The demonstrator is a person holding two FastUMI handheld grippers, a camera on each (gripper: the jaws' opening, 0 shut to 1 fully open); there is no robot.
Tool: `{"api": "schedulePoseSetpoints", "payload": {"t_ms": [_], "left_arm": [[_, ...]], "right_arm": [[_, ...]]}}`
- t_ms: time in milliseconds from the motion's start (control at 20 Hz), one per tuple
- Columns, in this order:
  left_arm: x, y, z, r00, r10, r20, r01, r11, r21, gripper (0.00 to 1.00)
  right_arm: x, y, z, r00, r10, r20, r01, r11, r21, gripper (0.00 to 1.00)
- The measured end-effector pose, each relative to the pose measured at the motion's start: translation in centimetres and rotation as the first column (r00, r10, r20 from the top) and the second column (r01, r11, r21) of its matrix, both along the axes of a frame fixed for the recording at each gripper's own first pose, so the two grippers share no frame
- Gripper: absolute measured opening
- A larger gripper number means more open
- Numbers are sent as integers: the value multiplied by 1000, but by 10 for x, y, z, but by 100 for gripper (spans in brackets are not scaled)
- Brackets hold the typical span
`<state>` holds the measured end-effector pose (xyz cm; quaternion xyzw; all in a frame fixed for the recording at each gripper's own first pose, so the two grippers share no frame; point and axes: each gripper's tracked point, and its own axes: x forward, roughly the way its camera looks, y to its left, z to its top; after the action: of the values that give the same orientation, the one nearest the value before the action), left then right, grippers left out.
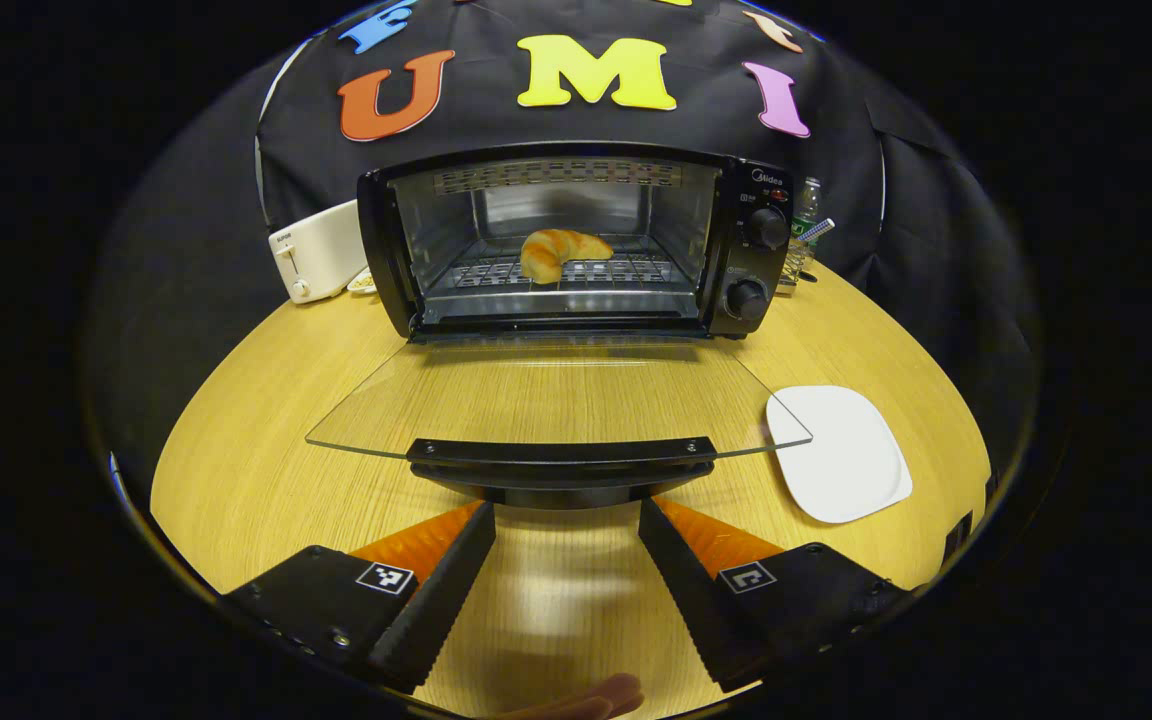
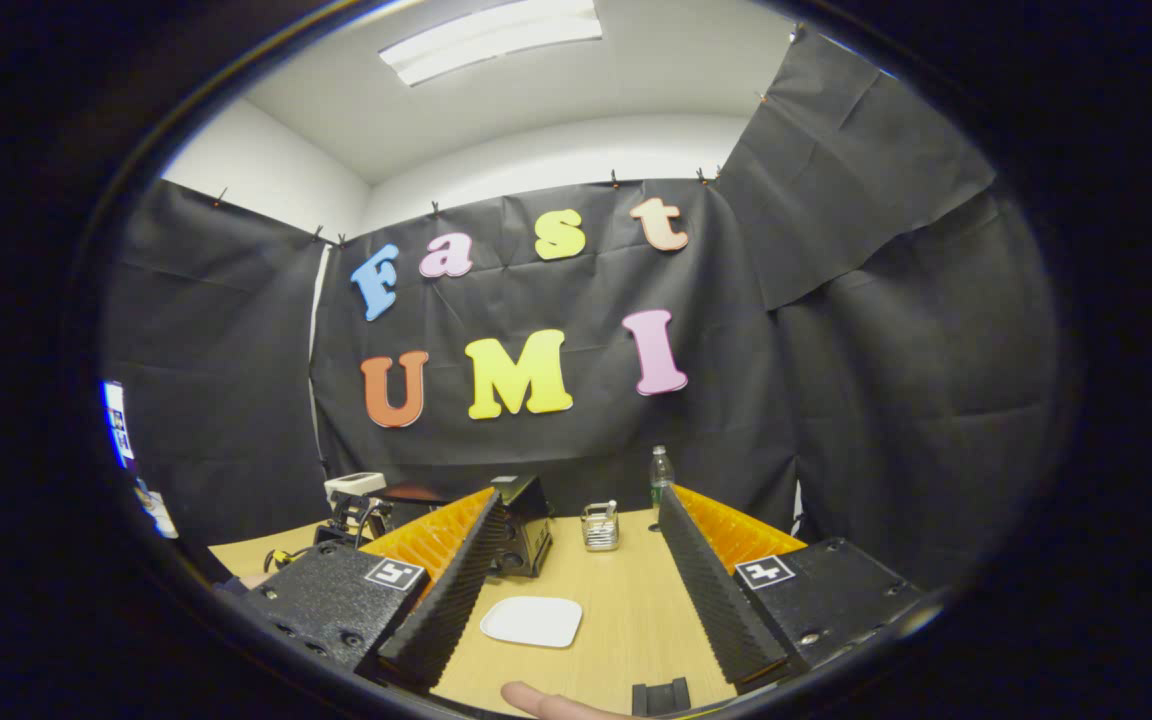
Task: Open the electric oven with the left hand, put the food in, and close the electric oven.
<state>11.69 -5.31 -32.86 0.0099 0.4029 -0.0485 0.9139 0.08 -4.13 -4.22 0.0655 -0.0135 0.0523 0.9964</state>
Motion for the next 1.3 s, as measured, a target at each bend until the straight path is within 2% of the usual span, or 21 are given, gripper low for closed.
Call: {"api": "schedulePoseSetpoints", "payload": {"t_ms": [500,650,700,750,850,1100,1200,1300], "left_arm": [[18,0,39,995,-11,99,13,1000,-20,96],[32,1,55,990,-21,141,21,1000,2,96],[38,3,59,987,-29,161,26,1000,16,100],[45,6,60,985,-29,171,25,999,29,96],[52,13,58,985,-20,172,13,999,40,96],[91,18,66,976,12,217,-14,1000,7,96],[103,18,80,968,20,251,-21,1000,4,96],[110,19,100,942,2,336,-15,999,35,96]], "right_arm": [[2,-4,-2,1000,-18,3,18,1000,17,96],[2,-3,-4,1000,-15,-4,15,1000,13,96],[1,-2,-4,1000,-10,-5,10,1000,13,96],[2,-2,-4,1000,-8,-4,8,1000,11,98],[2,-4,-3,1000,-13,3,13,1000,9,96],[6,-3,-8,1000,-17,-10,17,1000,20,98],[10,-4,-10,1000,-21,-17,22,1000,17,96],[14,-12,-9,999,-47,-10,47,998,30,98]]}}
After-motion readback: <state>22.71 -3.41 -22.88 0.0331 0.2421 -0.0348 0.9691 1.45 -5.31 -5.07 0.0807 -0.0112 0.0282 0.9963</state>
